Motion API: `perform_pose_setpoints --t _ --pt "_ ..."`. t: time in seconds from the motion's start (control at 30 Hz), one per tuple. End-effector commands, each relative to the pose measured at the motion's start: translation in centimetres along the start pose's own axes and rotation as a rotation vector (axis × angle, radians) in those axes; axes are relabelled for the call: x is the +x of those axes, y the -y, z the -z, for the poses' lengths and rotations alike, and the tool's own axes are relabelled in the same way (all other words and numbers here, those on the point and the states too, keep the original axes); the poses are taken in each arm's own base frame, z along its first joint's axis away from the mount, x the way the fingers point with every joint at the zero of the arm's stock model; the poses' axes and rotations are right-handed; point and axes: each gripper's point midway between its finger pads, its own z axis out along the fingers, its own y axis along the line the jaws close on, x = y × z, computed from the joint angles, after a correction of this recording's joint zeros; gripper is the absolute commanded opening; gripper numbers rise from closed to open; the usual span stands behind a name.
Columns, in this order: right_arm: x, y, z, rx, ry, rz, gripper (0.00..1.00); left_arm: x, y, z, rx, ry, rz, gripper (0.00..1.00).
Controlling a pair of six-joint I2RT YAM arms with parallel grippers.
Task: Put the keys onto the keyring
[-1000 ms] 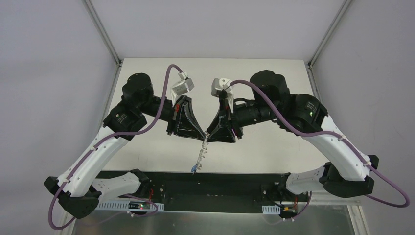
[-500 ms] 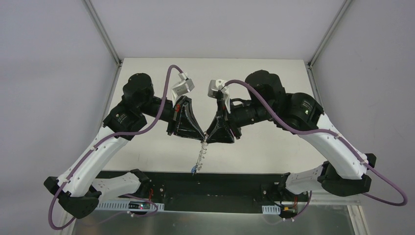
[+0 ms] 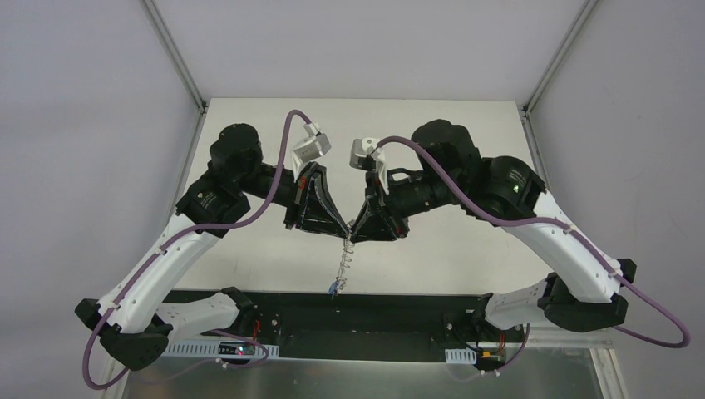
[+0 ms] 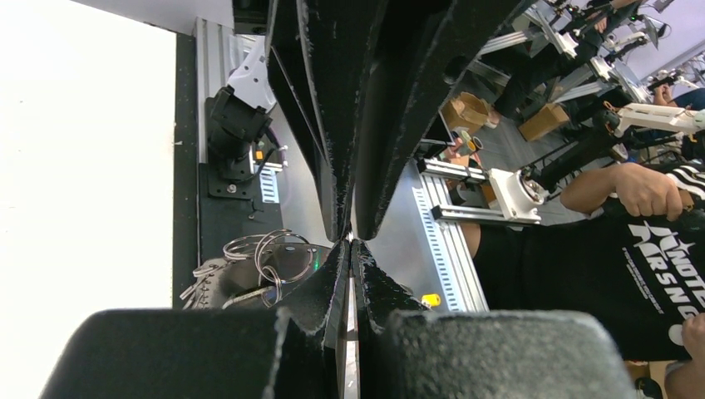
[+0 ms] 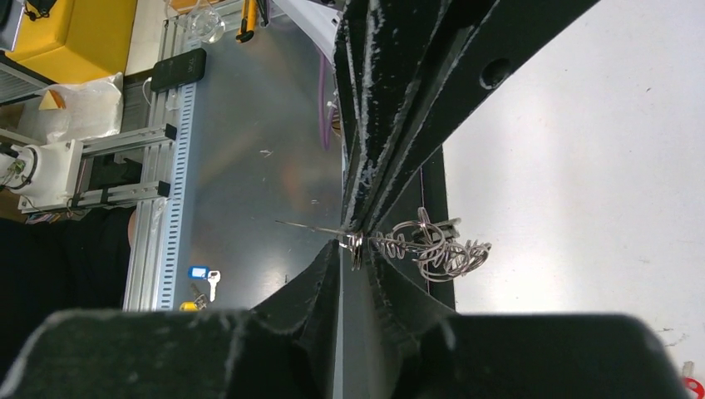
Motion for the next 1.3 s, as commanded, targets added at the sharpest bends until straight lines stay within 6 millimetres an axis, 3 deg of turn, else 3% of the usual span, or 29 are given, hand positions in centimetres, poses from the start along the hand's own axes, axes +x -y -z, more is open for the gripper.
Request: perform_pose_setpoints --t 0.0,0.03,0.07,0.3,0.4,0.6,0.8,1.27 --pt "-1.0 -1.0 0.3 -0.051 0.022 0.022 0.1 -1.4 0.9 0.1 0.004 0.021 -0.08 0.0" --pt "-1.0 -0.9 0.3 -0.048 0.022 0.021 0.01 -1.4 0.8 0.1 0.004 0.021 -0.078 0.0" --pt "-1.0 -0.8 0.2 -0.043 0.022 0.022 0.0 -1.4 0.8 0.1 0.004 0.021 -0.078 0.0" --pt "-1.3 0.1 0.5 0.032 0.137 0.06 0.0 -1.7 1.5 0.3 -0.002 0.034 -0.105 0.01" --pt "-1.9 0.1 1.3 0.08 0.24 0.076 0.0 -2.2 2.4 1.0 -0.053 0.085 -0.174 0.22" --pt "-3.7 -0.2 3.4 0.144 0.496 0.118 0.0 -3.4 3.3 2.0 -0.134 0.222 -0.269 0.41" --pt "-4.9 -0.5 4.5 0.137 0.697 0.137 0.0 -4.7 3.5 1.9 -0.098 0.316 -0.279 0.42" --pt "-7.0 -0.3 5.9 0.119 0.974 0.107 0.0 -4.9 2.9 1.2 -0.067 0.346 -0.221 0.38"
